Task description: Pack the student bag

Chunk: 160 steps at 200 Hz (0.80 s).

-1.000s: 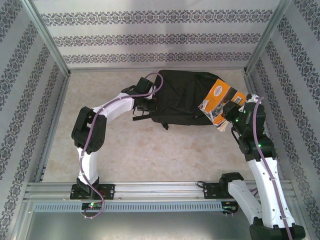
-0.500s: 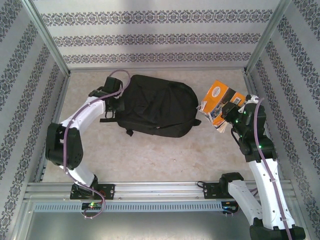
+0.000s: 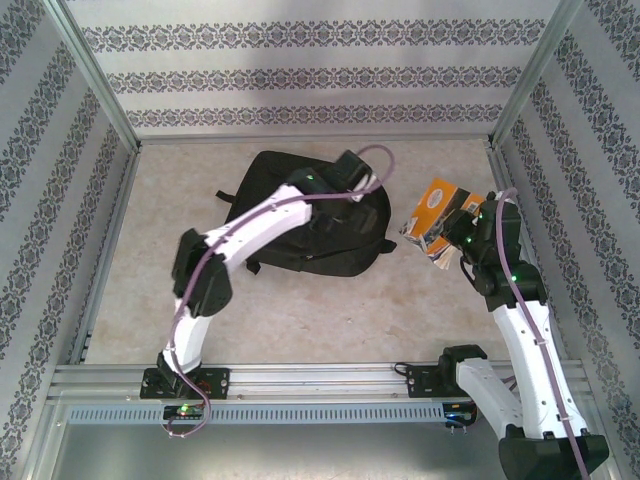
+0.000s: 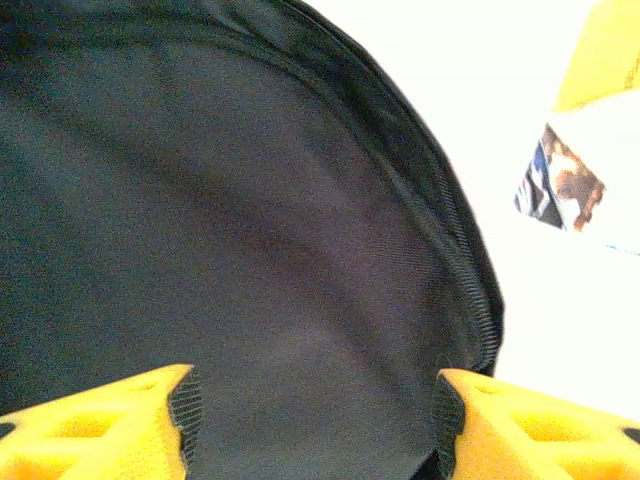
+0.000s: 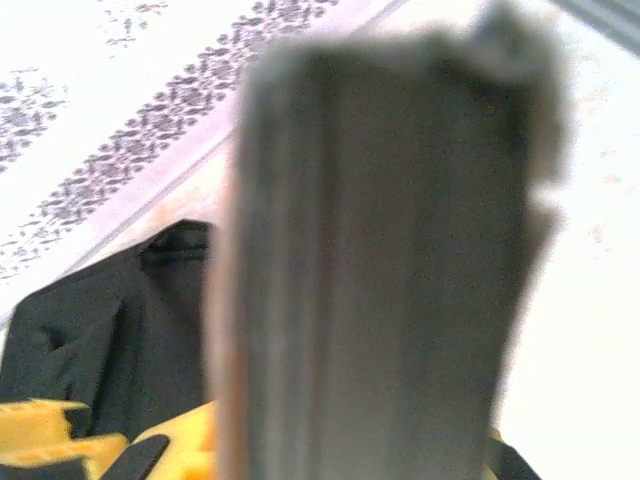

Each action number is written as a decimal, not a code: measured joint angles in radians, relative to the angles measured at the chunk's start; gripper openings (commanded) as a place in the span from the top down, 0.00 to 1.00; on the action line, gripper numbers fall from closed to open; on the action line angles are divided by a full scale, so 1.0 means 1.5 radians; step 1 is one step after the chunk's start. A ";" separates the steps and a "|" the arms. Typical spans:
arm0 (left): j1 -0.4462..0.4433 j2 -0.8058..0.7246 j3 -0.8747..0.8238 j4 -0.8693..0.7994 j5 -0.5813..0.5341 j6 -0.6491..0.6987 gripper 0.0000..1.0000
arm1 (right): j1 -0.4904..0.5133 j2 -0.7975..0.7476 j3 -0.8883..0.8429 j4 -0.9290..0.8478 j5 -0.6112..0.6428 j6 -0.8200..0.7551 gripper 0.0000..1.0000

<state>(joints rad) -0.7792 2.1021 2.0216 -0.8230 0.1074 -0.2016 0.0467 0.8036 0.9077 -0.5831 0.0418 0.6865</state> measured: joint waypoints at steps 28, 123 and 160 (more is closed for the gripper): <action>-0.020 0.083 0.080 -0.029 0.040 -0.002 0.33 | -0.009 0.001 0.000 -0.016 0.029 0.001 1.00; -0.015 0.098 0.073 -0.040 -0.011 -0.028 0.36 | -0.013 -0.009 -0.018 -0.006 0.031 0.011 1.00; -0.007 0.096 0.064 -0.040 -0.048 -0.021 0.24 | -0.013 -0.010 -0.030 -0.001 0.026 0.012 1.00</action>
<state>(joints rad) -0.7898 2.2467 2.1178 -0.8837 0.0360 -0.2325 0.0277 0.7891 0.8631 -0.5850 0.0814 0.7052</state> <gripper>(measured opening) 0.708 0.146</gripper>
